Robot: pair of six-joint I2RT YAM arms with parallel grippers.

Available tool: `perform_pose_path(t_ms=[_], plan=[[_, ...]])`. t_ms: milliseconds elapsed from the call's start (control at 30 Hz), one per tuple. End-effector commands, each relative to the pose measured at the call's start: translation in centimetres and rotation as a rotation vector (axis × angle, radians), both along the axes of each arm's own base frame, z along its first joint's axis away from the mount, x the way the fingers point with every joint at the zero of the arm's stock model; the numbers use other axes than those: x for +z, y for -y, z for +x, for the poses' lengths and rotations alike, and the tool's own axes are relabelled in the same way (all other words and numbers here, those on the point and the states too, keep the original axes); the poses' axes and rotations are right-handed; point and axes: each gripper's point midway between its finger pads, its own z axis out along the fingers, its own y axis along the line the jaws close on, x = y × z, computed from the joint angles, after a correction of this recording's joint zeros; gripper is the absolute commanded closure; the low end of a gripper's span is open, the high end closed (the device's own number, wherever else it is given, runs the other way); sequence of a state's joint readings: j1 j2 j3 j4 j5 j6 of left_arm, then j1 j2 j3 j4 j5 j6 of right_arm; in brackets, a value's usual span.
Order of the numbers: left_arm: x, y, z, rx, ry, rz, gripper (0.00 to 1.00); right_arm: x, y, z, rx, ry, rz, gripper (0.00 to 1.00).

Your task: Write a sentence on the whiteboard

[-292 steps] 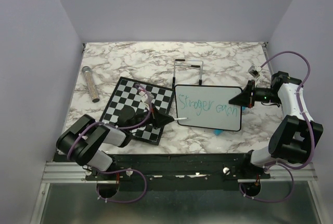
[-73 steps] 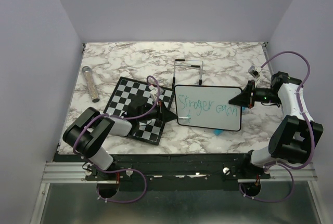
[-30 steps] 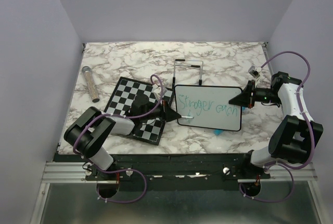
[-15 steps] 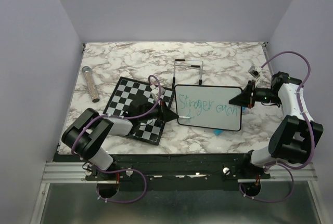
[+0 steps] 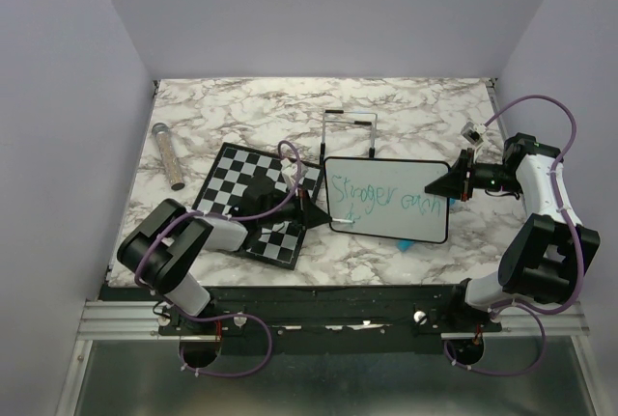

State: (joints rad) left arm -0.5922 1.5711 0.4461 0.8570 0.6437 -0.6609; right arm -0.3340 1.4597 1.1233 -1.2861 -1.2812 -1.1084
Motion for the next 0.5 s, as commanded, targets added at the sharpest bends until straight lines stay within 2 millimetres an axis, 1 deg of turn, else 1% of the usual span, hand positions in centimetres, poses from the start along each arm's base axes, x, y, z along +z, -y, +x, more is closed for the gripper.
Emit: perform_pose_path(t_ms=[0,167,467], plan=[[0.2,1.0,0.5,-0.019,0.021,0.002,1.0,1.2,-0.2,0.2,0.003,0.03,0.028,0.99],[0.9,1.6,0.8,-0.019,0.029,-0.018,1.0,1.2,-0.2,0.2,0.004,0.034,0.026,1.0],[2.6,1.6,1.6,0.019,0.06,-0.051,1.0,1.2,-0.2,0.2,0.004,0.033,0.028,1.0]])
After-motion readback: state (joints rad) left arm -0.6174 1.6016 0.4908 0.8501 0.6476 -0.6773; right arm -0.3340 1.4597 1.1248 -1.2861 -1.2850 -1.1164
